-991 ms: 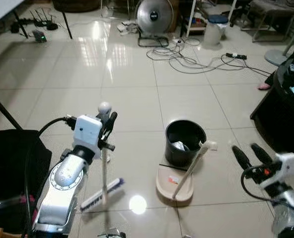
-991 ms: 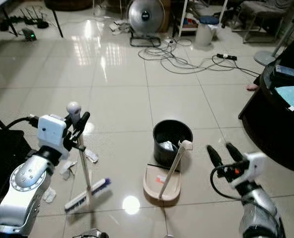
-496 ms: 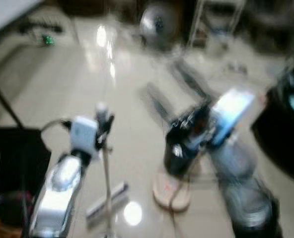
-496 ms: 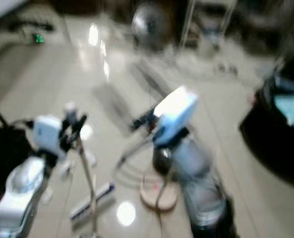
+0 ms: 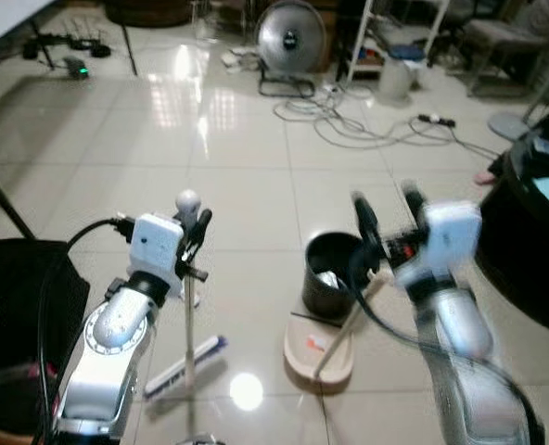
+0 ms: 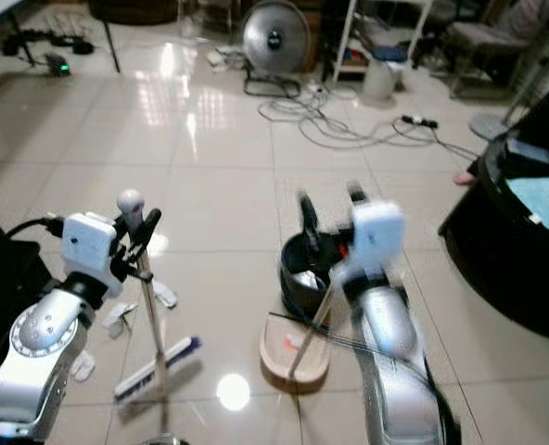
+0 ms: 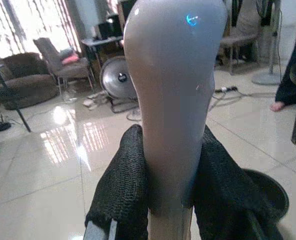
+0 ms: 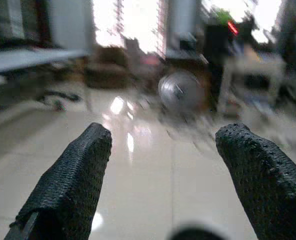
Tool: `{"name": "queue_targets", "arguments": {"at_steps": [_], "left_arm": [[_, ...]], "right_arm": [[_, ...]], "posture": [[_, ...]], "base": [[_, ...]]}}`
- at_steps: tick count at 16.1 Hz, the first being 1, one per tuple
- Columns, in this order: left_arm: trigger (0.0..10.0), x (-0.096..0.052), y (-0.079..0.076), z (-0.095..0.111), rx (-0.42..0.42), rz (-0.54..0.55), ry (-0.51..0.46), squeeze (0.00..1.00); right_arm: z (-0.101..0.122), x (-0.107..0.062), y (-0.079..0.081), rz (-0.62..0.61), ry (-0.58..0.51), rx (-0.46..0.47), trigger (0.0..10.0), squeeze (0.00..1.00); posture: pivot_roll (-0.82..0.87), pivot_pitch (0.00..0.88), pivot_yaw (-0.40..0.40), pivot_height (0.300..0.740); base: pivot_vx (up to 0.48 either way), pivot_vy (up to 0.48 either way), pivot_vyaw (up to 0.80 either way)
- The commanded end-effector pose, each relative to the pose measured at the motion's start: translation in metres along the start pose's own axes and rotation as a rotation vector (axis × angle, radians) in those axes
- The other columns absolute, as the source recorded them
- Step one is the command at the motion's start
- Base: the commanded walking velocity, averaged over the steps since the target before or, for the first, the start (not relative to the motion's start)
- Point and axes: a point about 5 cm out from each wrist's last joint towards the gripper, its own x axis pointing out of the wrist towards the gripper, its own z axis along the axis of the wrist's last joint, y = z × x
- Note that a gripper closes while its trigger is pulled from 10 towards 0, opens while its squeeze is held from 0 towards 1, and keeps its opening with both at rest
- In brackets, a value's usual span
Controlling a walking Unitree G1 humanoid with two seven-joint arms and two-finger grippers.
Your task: Sweep floor
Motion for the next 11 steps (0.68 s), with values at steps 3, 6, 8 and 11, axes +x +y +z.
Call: {"name": "queue_targets", "arguments": {"at_steps": [3, 6, 8, 11], "left_arm": [[10.0, 0.002, -0.007, 0.000, 0.017, -0.030, 0.003, 0.00], [10.0, 0.002, -0.008, 0.001, 0.014, -0.034, -0.004, 0.00], [10.0, 0.000, -0.008, 0.002, 0.016, -0.036, -0.008, 0.00], [10.0, -0.001, -0.009, 0.002, 0.009, -0.046, -0.016, 0.00]], "right_arm": [[-0.019, -0.025, -0.014, -0.076, 0.080, -0.006, 10.0, 0.00], [-0.027, -0.031, -0.016, -0.074, 0.128, -0.027, 10.0, 0.00], [-0.034, -0.035, -0.014, -0.040, 0.165, -0.052, 10.0, 0.00], [-0.033, -0.036, -0.010, -0.013, 0.138, -0.040, 10.0, 0.00]], "posture": [[0.04, 0.032, -0.031, 0.740], [0.04, 0.035, -0.035, 0.740], [0.04, 0.037, -0.037, 0.740], [0.05, 0.040, -0.037, 0.740]], "base": [[0.000, 0.000, 0.00], [0.000, 0.000, 0.00], [0.000, 0.000, 0.00], [0.000, 0.000, 0.00]]}}
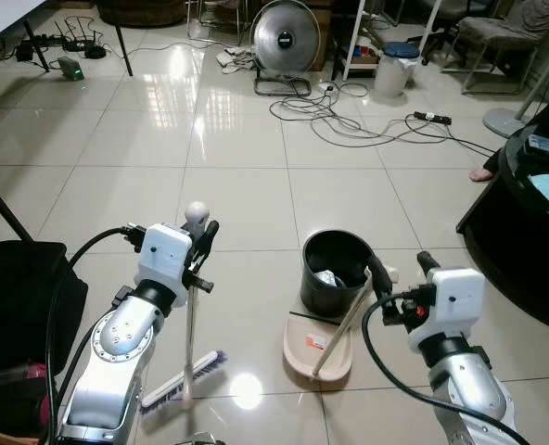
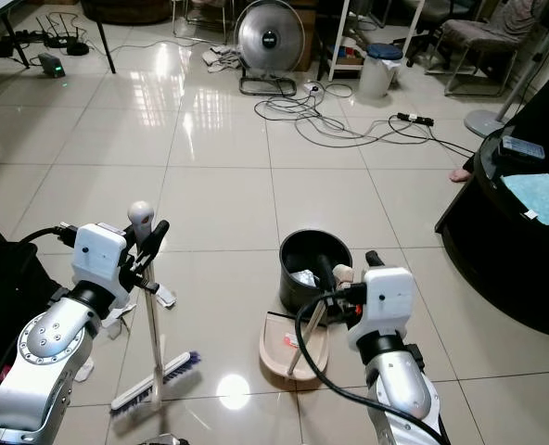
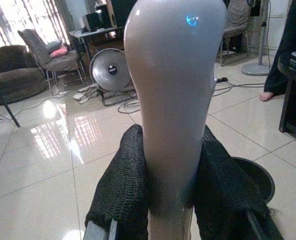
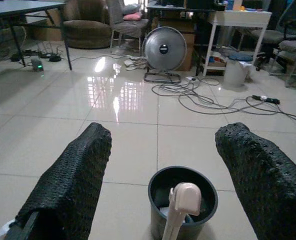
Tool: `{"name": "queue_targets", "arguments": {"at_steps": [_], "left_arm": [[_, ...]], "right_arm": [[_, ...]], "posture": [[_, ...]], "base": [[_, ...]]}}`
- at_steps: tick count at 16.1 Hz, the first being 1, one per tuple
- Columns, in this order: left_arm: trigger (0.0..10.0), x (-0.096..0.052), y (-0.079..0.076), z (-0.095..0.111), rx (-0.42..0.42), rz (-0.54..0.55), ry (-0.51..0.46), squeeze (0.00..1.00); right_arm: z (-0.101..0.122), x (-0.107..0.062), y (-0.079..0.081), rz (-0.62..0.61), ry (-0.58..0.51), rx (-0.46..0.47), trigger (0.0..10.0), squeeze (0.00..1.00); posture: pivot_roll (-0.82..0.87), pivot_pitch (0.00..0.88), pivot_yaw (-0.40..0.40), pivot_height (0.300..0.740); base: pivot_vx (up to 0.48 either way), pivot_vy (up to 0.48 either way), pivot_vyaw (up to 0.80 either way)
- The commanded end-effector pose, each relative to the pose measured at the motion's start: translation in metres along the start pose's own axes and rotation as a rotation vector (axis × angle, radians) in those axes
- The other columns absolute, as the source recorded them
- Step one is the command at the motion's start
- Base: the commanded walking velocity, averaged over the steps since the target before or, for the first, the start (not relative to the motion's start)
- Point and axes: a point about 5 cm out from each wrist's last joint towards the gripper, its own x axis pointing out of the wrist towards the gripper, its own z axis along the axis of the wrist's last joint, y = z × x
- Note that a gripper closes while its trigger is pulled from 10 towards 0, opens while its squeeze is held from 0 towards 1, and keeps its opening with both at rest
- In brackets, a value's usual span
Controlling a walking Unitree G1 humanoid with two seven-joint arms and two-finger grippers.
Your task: Sweep floor
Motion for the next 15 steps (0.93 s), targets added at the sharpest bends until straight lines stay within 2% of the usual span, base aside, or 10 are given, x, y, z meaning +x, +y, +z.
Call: {"name": "queue_targets", "arguments": {"at_steps": [1, 7, 9, 11, 15], "left_arm": [[10.0, 0.000, -0.002, 0.009, 0.014, -0.014, -0.043, 0.00], [10.0, 0.000, -0.003, 0.011, -0.003, -0.027, -0.059, 0.00], [10.0, 0.000, -0.004, 0.011, -0.016, -0.031, -0.063, 0.00], [10.0, 0.000, -0.005, 0.010, -0.016, -0.049, -0.060, 0.00], [10.0, -0.001, -0.008, 0.011, 0.003, -0.090, -0.067, 0.00]], "right_arm": [[0.001, 0.000, 0.001, 0.015, -0.012, -0.006, 10.0, 0.00], [0.003, 0.000, 0.003, 0.019, -0.032, 0.004, 10.0, 0.00], [0.002, -0.002, 0.000, -0.012, -0.032, 0.041, 10.0, 0.00], [0.000, -0.005, -0.002, -0.029, -0.030, 0.029, 10.0, 0.00], [-0.011, -0.015, -0.012, -0.137, 0.004, 0.023, 10.0, 0.00]], "posture": [[0.05, 0.038, -0.037, 0.740], [0.04, 0.039, -0.033, 0.740], [0.04, 0.041, -0.030, 0.740], [0.04, 0.042, -0.028, 0.740], [0.04, 0.046, -0.023, 0.740]], "base": [[0.000, 0.000, 0.00], [0.247, 0.000, 0.77], [0.131, 0.000, 0.00], [0.000, 0.000, 0.00], [0.000, 0.000, 0.00]]}}
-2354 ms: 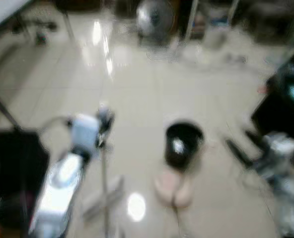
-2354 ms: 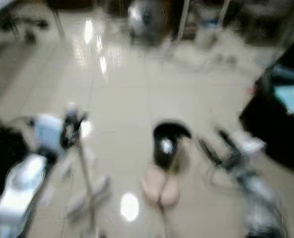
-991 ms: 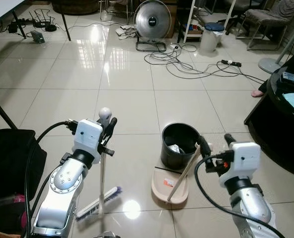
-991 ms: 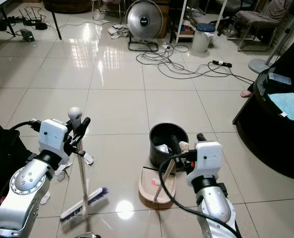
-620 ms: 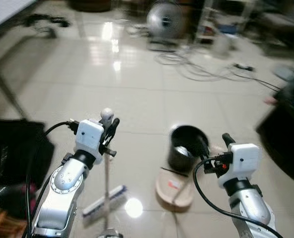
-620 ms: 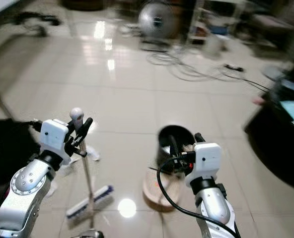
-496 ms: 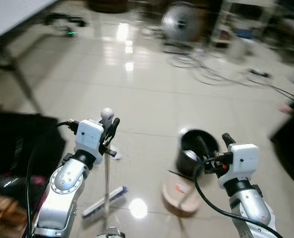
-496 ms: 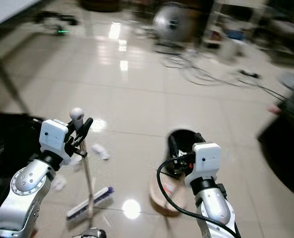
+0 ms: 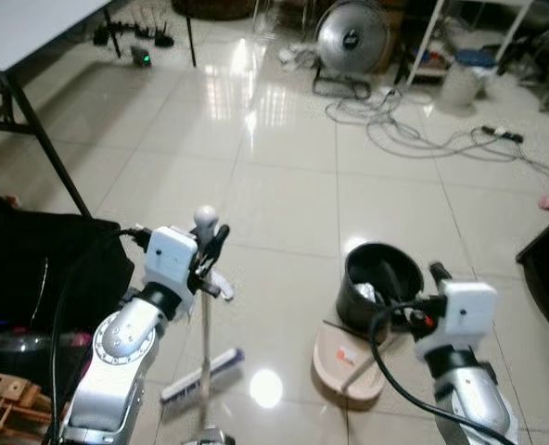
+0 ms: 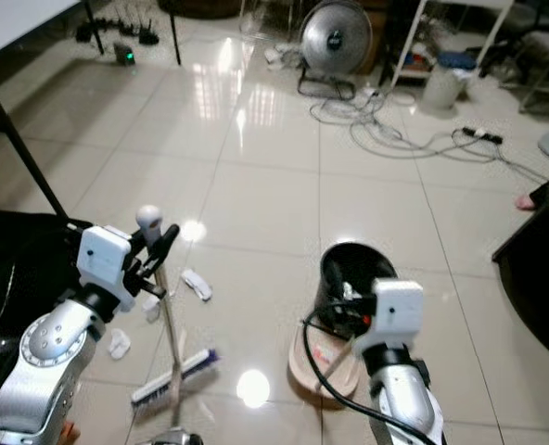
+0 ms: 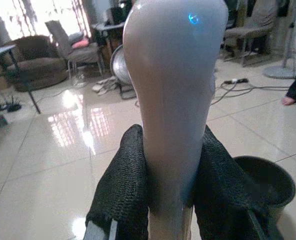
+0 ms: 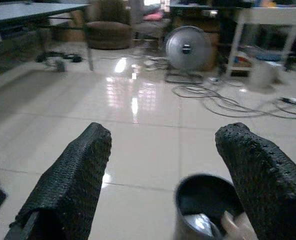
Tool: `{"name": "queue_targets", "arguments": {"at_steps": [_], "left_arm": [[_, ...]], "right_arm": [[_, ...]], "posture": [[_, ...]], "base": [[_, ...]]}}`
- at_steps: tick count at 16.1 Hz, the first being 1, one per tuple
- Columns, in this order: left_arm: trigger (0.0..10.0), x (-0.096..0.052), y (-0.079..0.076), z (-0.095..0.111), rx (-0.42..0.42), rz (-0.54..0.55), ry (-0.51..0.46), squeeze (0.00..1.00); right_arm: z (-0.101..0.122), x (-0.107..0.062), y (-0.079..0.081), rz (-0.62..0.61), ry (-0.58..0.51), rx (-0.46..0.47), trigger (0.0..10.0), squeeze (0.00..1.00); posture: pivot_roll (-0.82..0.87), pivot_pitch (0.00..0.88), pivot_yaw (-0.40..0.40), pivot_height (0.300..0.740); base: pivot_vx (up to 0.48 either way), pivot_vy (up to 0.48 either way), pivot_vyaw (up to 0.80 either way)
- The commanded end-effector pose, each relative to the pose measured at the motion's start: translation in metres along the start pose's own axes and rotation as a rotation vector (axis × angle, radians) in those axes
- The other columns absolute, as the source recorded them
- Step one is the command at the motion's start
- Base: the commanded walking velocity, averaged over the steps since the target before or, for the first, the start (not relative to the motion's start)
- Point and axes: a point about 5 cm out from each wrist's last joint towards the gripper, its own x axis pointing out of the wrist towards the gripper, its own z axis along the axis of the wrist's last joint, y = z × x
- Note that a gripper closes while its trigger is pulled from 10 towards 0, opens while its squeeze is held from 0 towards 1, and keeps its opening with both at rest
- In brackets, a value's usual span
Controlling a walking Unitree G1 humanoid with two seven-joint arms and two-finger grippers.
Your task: Sweep floor
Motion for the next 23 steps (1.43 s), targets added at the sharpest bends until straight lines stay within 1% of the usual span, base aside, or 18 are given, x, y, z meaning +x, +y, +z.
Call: {"name": "queue_targets", "arguments": {"at_steps": [1, 2, 3, 4, 5, 6, 8, 10, 12, 14, 15, 17, 18, 19, 20, 22, 23], "left_arm": [[10.0, -0.001, 0.000, 0.008, 0.041, -0.015, -0.041, 0.00], [10.0, -0.001, -0.001, 0.008, 0.046, -0.021, -0.042, 0.00], [10.0, 0.000, 0.000, 0.006, -0.001, -0.008, -0.031, 0.00], [10.0, 0.000, 0.000, 0.005, -0.014, -0.005, -0.028, 0.00], [10.0, 0.000, 0.000, 0.006, -0.002, -0.007, -0.030, 0.00], [10.0, 0.000, 0.000, 0.006, 0.009, -0.013, -0.034, 0.00], [10.0, 0.000, -0.001, 0.005, 0.011, -0.016, -0.035, 0.00], [10.0, 0.001, -0.001, 0.006, 0.010, -0.019, -0.038, 0.00], [10.0, 0.002, -0.002, 0.006, 0.013, -0.023, -0.040, 0.00], [10.0, 0.003, -0.001, 0.006, 0.010, -0.017, -0.038, 0.00], [10.0, 0.005, 0.000, 0.006, -0.001, -0.006, -0.027, 0.00], [10.0, 0.006, 0.000, 0.006, -0.008, -0.009, -0.023, 0.00], [10.0, 0.007, -0.001, 0.007, -0.007, -0.012, -0.023, 0.00], [10.0, 0.009, 0.000, 0.010, 0.014, -0.022, -0.030, 0.00], [10.0, 0.010, 0.000, 0.010, 0.030, -0.030, -0.029, 0.00], [10.0, 0.013, 0.000, 0.013, 0.033, -0.038, -0.032, 0.00], [10.0, 0.015, -0.001, 0.015, 0.036, -0.045, -0.035, 0.00]], "right_arm": [[-0.005, -0.004, -0.010, -0.066, 0.015, -0.027, 10.0, 0.00], [-0.012, -0.005, -0.017, -0.119, 0.052, -0.043, 10.0, 0.00], [-0.016, -0.007, -0.027, -0.188, 0.061, -0.049, 10.0, 0.50], [-0.016, -0.007, -0.029, -0.201, 0.060, -0.053, 10.0, 0.50], [-0.016, -0.008, -0.034, -0.228, 0.045, -0.056, 10.0, 1.00], [-0.014, -0.010, -0.038, -0.233, 0.014, -0.047, 10.0, 1.00], [-0.014, -0.011, -0.039, -0.232, 0.000, -0.038, 10.0, 1.00], [-0.021, -0.013, -0.041, -0.246, 0.029, -0.054, 10.0, 1.00], [-0.029, -0.011, -0.044, -0.258, 0.059, -0.062, 10.0, 1.00], [-0.025, -0.005, -0.037, -0.196, 0.039, -0.033, 10.0, 1.00], [-0.016, 0.002, -0.024, -0.099, 0.010, 0.025, 10.0, 0.00], [-0.010, 0.006, -0.021, -0.083, -0.010, 0.054, 10.0, 0.00], [-0.004, 0.009, -0.016, -0.064, -0.028, 0.067, 10.0, 0.00], [0.005, 0.013, -0.007, -0.031, -0.058, 0.094, 10.0, 0.00], [0.009, 0.013, -0.004, -0.025, -0.072, 0.099, 10.0, 0.00], [0.014, 0.014, -0.002, -0.028, -0.085, 0.116, 10.0, 0.00], [0.015, 0.014, -0.001, -0.030, -0.087, 0.122, 10.0, 0.00]], "posture": [[0.04, 0.045, -0.023, 0.740], [0.04, 0.045, -0.024, 0.740], [0.04, 0.041, -0.024, 0.740], [0.04, 0.041, -0.024, 0.740], [0.04, 0.036, -0.024, 0.740], [0.04, 0.035, -0.023, 0.740], [0.04, 0.030, -0.023, 0.740], [0.04, 0.027, -0.023, 0.740], [0.04, 0.026, -0.022, 0.740], [0.04, 0.027, -0.023, 0.740], [0.04, 0.028, -0.023, 0.740], [0.04, 0.030, -0.019, 0.740], [0.04, 0.037, -0.007, 0.740], [0.04, 0.041, 0.002, 0.740], [0.04, 0.045, 0.010, 0.740], [0.04, 0.054, 0.020, 0.740], [0.04, 0.057, 0.021, 0.740]], "base": [[0.000, 0.000, 0.00], [0.000, 0.000, 0.00], [0.000, 0.000, 0.00], [0.000, 0.000, 0.00], [0.000, 0.000, 0.00], [0.000, 0.000, 0.00], [0.000, 0.000, 0.00], [0.000, 0.000, 0.00], [0.000, 0.000, 0.00], [0.000, 0.000, 0.00], [0.000, 0.000, 0.00], [0.000, 0.000, 0.00], [0.000, 0.000, 0.00], [0.000, 0.000, 0.00], [0.000, 0.000, 0.00], [0.000, 0.000, 0.00], [0.000, -0.371, 0.00]]}}
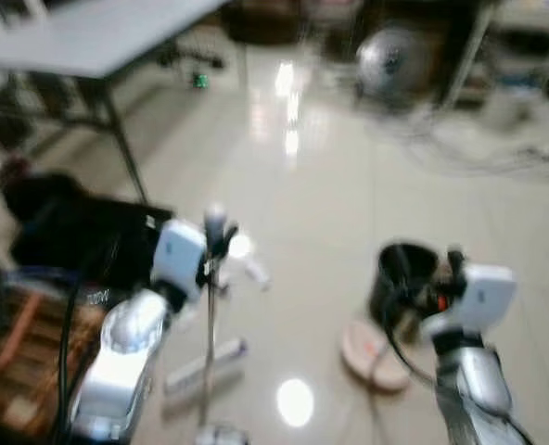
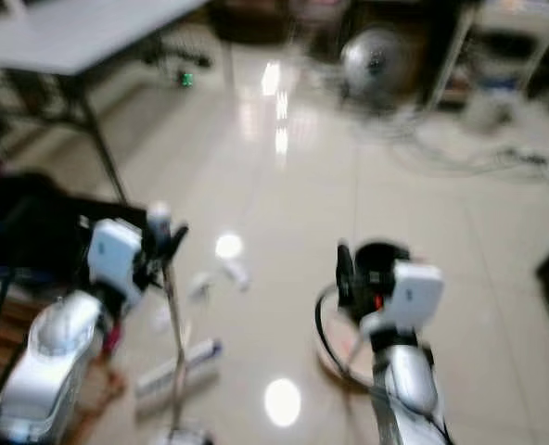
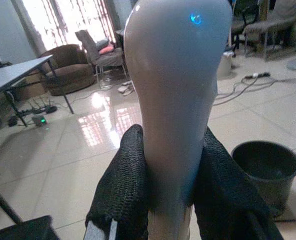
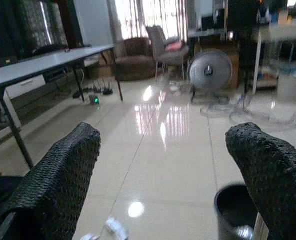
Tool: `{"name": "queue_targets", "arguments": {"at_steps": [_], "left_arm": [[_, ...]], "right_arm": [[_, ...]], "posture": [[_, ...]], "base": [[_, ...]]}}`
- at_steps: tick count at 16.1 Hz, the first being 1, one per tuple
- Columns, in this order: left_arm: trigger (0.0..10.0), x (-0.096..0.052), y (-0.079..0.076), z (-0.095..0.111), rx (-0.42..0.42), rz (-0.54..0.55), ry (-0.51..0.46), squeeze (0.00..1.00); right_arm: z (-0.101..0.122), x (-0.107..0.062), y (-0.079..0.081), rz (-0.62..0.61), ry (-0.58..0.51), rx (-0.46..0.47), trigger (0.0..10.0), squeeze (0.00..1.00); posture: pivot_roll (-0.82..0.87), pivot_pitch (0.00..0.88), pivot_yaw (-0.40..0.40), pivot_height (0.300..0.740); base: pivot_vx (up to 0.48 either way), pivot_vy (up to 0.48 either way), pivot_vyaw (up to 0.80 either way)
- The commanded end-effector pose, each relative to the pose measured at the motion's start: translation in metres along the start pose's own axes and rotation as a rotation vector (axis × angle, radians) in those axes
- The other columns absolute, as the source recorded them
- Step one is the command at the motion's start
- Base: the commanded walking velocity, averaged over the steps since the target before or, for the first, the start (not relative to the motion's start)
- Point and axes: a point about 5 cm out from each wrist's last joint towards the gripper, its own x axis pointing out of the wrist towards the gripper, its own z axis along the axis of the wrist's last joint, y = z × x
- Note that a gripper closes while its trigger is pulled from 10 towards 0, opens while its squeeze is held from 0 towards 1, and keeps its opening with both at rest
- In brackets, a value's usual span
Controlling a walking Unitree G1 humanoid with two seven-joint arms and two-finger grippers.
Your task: Sweep floor
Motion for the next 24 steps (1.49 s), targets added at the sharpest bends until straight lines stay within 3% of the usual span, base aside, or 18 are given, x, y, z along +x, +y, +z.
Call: {"name": "queue_targets", "arguments": {"at_steps": [1, 5, 10, 12, 20, 24], "left_arm": [[10.0, 0.006, 0.000, 0.011, 0.025, -0.015, -0.035, 0.00], [10.0, 0.006, -0.004, 0.012, 0.025, -0.032, -0.034, 0.00], [10.0, 0.008, -0.004, 0.011, 0.002, -0.044, -0.016, 0.00], [10.0, 0.009, -0.003, 0.008, -0.053, -0.036, 0.019, 0.00], [10.0, 0.011, -0.002, 0.011, 0.012, -0.004, -0.002, 0.00], [10.0, 0.012, -0.003, 0.016, 0.012, 0.007, -0.040, 0.00]], "right_arm": [[0.003, -0.003, 0.001, -0.003, -0.001, 0.019, 10.0, 0.00], [-0.004, -0.013, -0.003, -0.007, 0.057, -0.001, 10.0, 0.00], [-0.004, -0.013, -0.004, -0.003, 0.074, -0.019, 10.0, 0.00], [-0.004, -0.013, -0.004, 0.001, 0.076, -0.019, 10.0, 0.00], [-0.012, -0.006, -0.004, 0.005, 0.116, -0.074, 10.0, 0.00], [-0.012, -0.001, -0.003, -0.003, 0.111, -0.042, 10.0, 0.00]], "posture": [[0.04, 0.061, 0.022, 0.740], [0.04, 0.077, 0.027, 0.740], [0.04, 0.081, 0.028, 0.740], [0.04, 0.082, 0.029, 0.740], [0.04, 0.083, 0.022, 0.740], [0.04, 0.077, 0.013, 0.740]], "base": [[0.000, -0.450, 0.00], [0.000, -0.450, 0.00], [0.000, -0.422, 0.00], [0.000, 0.366, 0.00], [0.000, 0.060, 0.00], [0.068, 0.000, 0.00]]}}
